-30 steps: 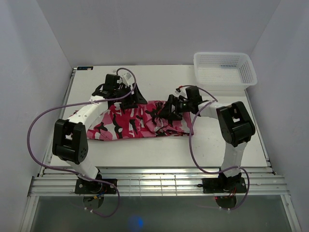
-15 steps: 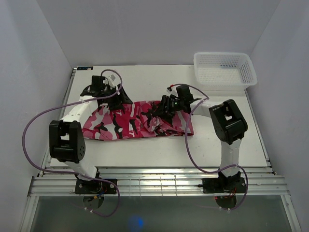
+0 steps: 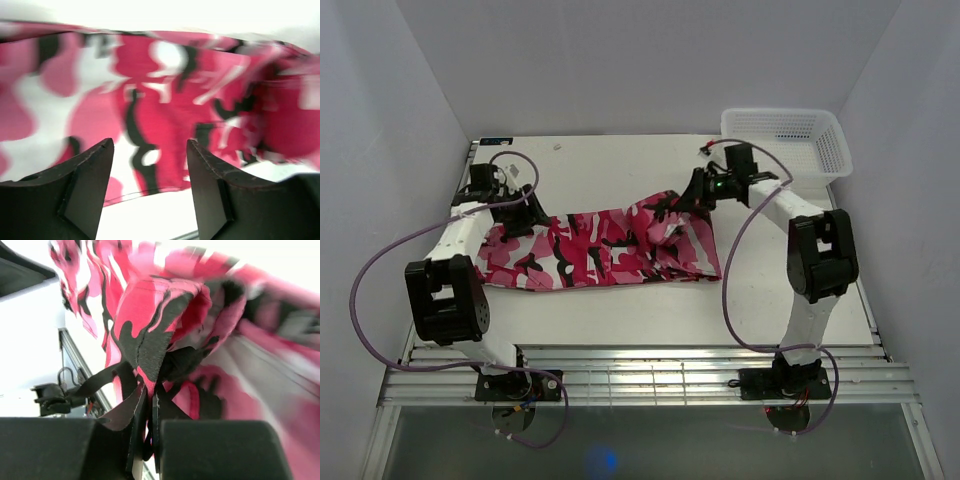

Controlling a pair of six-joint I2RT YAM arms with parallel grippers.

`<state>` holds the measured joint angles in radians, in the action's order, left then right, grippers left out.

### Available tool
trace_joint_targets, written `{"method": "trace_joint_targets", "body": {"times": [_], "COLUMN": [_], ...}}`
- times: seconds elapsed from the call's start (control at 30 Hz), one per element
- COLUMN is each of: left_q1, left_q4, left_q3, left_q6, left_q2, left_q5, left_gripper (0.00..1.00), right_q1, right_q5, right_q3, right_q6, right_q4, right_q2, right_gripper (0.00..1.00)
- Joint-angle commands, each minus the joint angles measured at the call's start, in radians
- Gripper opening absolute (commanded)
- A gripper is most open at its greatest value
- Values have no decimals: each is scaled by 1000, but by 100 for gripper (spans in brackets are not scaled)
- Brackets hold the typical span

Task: Fold and stack the trousers
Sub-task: Fold the trousers

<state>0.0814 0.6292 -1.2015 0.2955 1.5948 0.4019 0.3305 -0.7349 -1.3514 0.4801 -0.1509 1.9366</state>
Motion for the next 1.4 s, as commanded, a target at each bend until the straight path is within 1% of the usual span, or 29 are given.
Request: {"method": "trace_joint_targets", "body": {"times": [0.0,0.03,0.07,0.1,0.13,0.17,0.2,0.23,0.27,0.33,0.37,0.43,0.47,0.53,0.57,0.6,0.67,0.73,0.83,0.87,0.93,1.0,1.1,1.13,1.17,1.23,1.27,1.33,1.37], "left_q1": [73,101,112,119,138,149,158,185,193,210,215,222,224,230,231,231,241,247,245,244,238,235,233,232,227,216,212,202,199], "left_q4": [86,83,81,79,78,81,83,83,81,78,75,57,50,35,29,26,21,29,49,52,56,61,61,61,61,67,69,69,67], "left_q3": [52,66,78,100,108,112,114,115,114,100,96,80,76,62,51,45,25,10,-10,-9,0,13,36,48,52,68,75,92,111], "left_q6": [-114,-145,-162,-173,-191,-196,-196,-197,-206,-222,-243,-263,-280,-292,-292,-327,-340,-342,-338,-338,-335,-337,-335,-335,-329,-322,-318,-306,-306], "left_q2": [-18,-16,-9,-3,7,33,43,57,68,109,125,158,169,201,211,223,249,263,249,226,202,153,75,58,41,2,-9,-36,-41], "left_q5": [-77,-95,-130,-149,-165,-185,-217,-222,-233,-282,-296,-347,-360,-388,-396,-428,-445,-442,-307,-231,-183,-125,-63,-54,-49,-28,-20,-11,-9], "left_gripper": [70,69,67,66,65,63,60,59,58,55,54,52,51,50,50,50,49,49,51,53,56,62,68,69,70,72,72,72,72], "right_q1": [-171,-210,-293,-333,-385,-468,-507,-543,-620,-700,-772,-835,-879,-910,-927,-935,-944,-946,-930,-892,-845,-768,-658,-630,-575,-524,-472,-423,-369], "right_q5": [-35,-31,-29,-40,-31,-23,14,41,66,109,121,146,155,183,199,219,241,276,246,243,252,282,286,284,287,249,233,178,166], "right_q3": [-144,-166,-208,-228,-241,-270,-291,-314,-360,-396,-414,-457,-466,-471,-465,-454,-416,-372,-370,-367,-341,-264,-162,-138,-114,-59,-45,9,30], "right_q6": [-249,-299,-345,-444,-475,-532,-576,-668,-710,-823,-860,-940,-1018,-1101,-1176,-1214,-1332,-1376,-1352,-1335,-1266,-1212,-1132,-1106,-1039,-985,-923,-852,-769], "right_q4": [-275,-333,-392,-488,-527,-564,-646,-689,-729,-812,-835,-898,-917,-949,-963,-967,-987,-974,-949,-935,-909,-866,-796,-765,-750,-734,-719,-685,-629], "right_q2": [-142,-172,-186,-200,-217,-243,-249,-255,-260,-272,-274,-278,-280,-287,-292,-298,-317,-333,-340,-340,-353,-373,-418,-441,-450,-467,-470,-484,-488], "right_gripper": [8,8,8,8,8,8,8,8,8,8,8,8,8,8,8,8,8,8,8,8,8,8,8,8,8,8,8,8,8]}}
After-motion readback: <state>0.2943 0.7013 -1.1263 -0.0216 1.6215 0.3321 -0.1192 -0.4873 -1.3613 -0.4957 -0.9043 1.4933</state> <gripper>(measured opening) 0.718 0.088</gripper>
